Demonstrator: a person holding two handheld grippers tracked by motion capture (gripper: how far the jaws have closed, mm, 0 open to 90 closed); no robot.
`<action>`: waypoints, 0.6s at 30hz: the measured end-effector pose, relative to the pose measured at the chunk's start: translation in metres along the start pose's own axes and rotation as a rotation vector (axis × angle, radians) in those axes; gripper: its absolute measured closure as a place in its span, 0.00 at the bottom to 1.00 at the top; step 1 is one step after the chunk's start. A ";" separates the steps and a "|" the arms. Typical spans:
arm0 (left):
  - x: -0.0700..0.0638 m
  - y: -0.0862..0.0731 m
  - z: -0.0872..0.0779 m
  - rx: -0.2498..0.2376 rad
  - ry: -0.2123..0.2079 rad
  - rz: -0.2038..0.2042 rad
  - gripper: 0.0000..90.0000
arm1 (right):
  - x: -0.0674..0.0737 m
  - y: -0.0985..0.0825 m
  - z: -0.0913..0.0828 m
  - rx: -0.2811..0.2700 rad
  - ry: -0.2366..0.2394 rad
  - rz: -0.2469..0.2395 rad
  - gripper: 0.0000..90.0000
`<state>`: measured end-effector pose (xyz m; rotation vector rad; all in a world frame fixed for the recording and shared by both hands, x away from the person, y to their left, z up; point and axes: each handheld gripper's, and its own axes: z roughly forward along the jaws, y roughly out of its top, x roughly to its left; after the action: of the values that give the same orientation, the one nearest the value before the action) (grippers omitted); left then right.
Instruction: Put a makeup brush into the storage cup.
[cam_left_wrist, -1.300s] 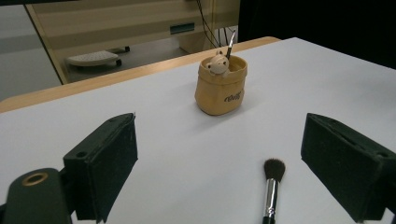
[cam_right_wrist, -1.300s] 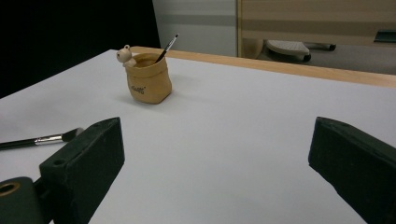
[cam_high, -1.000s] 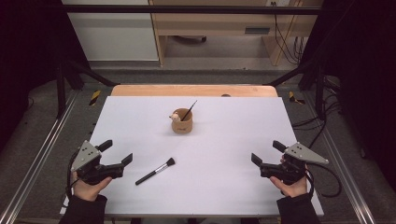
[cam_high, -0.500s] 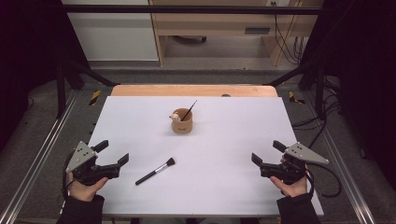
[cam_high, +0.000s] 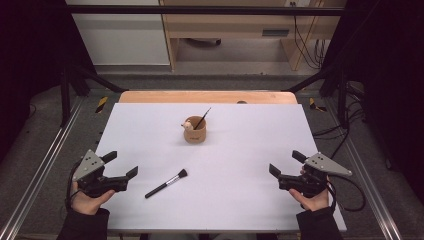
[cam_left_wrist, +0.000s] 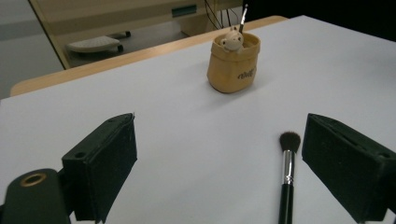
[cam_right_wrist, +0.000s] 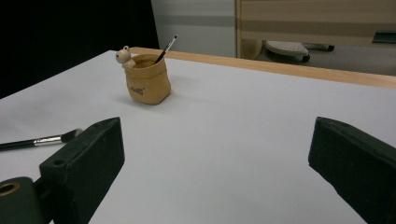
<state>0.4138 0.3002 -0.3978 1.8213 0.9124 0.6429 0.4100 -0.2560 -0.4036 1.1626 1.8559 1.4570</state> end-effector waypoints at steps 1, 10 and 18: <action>-0.001 0.001 0.001 0.008 -0.009 0.006 0.11 | 0.000 0.000 0.000 0.001 0.000 -0.001 0.05; -0.007 0.007 0.011 0.074 -0.055 0.046 0.11 | -0.001 -0.001 0.000 0.001 -0.002 0.001 0.05; -0.013 0.016 0.017 0.123 -0.082 0.085 0.11 | 0.000 -0.001 0.001 0.008 -0.002 -0.005 0.05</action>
<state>0.4242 0.2766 -0.3900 1.9903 0.8393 0.5703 0.4103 -0.2560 -0.4052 1.1621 1.8638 1.4461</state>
